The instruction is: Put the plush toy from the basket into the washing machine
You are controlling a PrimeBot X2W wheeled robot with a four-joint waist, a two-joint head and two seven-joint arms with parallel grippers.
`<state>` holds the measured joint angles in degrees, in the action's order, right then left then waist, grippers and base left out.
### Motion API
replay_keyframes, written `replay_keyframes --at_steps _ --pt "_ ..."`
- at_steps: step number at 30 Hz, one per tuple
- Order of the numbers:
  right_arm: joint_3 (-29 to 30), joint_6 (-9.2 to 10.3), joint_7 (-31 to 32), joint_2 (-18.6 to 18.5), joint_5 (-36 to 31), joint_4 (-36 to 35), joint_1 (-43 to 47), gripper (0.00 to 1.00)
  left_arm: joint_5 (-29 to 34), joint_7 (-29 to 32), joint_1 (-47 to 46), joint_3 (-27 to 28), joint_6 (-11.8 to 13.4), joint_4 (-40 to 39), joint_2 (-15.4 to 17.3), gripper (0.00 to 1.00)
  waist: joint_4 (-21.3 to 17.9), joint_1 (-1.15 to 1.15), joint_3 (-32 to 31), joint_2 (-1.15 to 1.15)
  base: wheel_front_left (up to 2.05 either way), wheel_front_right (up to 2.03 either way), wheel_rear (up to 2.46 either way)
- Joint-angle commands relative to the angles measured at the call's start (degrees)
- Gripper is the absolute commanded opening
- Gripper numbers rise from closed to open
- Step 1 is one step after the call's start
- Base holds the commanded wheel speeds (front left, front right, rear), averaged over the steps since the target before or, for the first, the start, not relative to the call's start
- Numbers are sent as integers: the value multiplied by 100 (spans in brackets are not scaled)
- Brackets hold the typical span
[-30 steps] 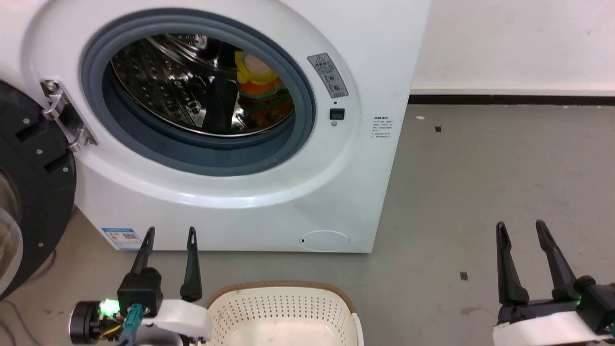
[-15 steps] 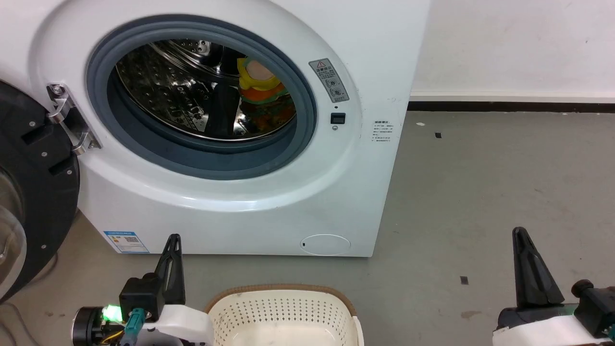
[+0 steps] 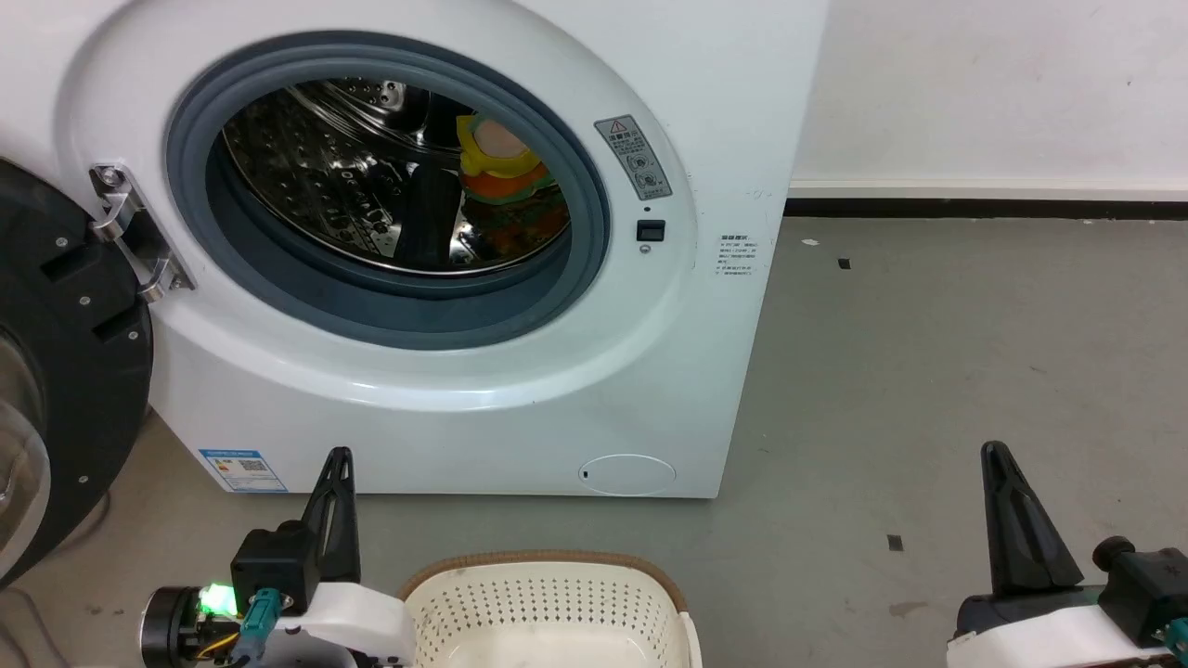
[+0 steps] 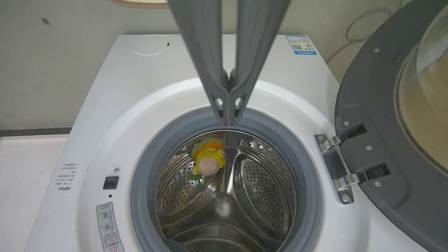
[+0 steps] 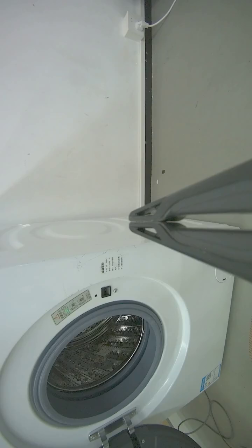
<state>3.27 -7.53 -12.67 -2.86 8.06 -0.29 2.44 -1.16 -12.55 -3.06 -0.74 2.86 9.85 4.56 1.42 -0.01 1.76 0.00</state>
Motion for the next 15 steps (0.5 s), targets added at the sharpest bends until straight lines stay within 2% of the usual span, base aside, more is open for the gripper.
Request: replay_keyframes --at_steps 1,15 --pt "-18 1 42 0 -53 4 -39 0 19 42 51 12 -11 -51 -4 0 -2 1 -2 0 0 0 0" --pt "-59 1 207 0 -155 7 -66 0 32 205 85 21 -48 -176 -26 0 -21 1 -26 0 0 0 0"
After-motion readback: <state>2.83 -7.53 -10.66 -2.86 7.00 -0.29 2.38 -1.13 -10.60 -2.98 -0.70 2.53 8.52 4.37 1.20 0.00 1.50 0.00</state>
